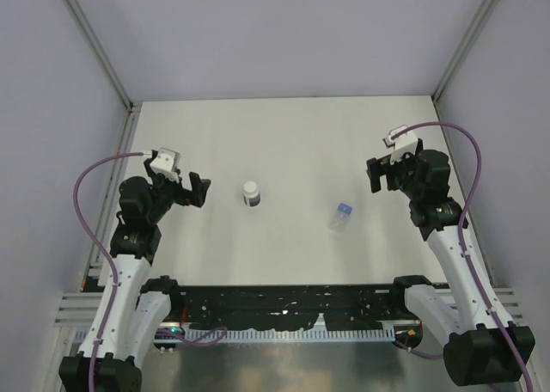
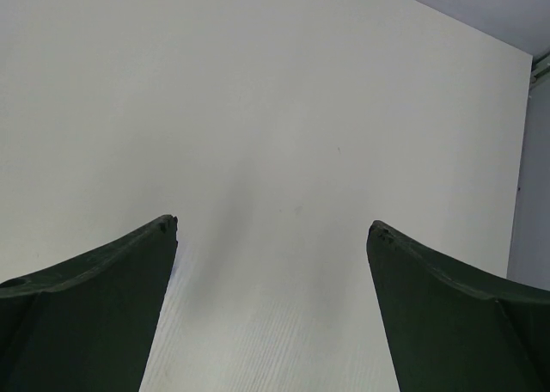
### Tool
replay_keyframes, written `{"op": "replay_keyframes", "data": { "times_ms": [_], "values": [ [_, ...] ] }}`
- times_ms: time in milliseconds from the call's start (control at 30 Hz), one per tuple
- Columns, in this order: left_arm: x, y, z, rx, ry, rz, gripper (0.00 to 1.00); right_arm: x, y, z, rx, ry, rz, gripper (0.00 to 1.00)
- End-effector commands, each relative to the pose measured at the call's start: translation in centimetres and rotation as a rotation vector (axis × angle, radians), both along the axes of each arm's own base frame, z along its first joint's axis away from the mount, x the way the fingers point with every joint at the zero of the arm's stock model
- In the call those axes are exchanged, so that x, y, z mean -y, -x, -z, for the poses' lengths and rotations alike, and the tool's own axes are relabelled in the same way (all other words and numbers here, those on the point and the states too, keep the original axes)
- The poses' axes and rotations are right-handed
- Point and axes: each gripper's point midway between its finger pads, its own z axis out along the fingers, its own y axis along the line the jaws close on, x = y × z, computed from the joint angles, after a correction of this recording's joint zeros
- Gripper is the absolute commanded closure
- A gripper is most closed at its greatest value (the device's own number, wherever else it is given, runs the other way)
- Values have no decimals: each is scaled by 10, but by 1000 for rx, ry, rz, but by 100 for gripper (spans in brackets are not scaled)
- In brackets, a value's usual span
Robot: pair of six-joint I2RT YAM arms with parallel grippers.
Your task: Sort the pills into containers
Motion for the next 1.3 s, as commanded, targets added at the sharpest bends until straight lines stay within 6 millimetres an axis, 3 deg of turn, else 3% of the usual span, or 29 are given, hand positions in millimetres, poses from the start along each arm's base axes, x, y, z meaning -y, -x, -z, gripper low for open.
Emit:
{"op": "replay_keyframes", "data": {
  "times_ms": [0, 300, 400, 733, 1000, 1267],
  "values": [
    [3, 0, -12, 33, 3, 20, 1, -1, -3, -23, 58, 9, -23, 5],
    [10, 0, -4, -14, 31, 53, 1, -24, 7, -20, 22, -21, -164, 5],
    [10, -1, -2, -28, 35, 54, 1, -25, 7, -7, -38, -26, -153, 5],
    [9, -12, 20, -143, 38, 34, 1, -48, 11, 71, -328, -75, -131, 5],
    [2, -11, 12, -113, 17, 1, 1, -90, 38, 129, -538, 126, -328, 1],
    [-1, -10, 8, -98, 4, -11, 1, -84, 66, 162, -701, 247, -475, 3]
  ]
}}
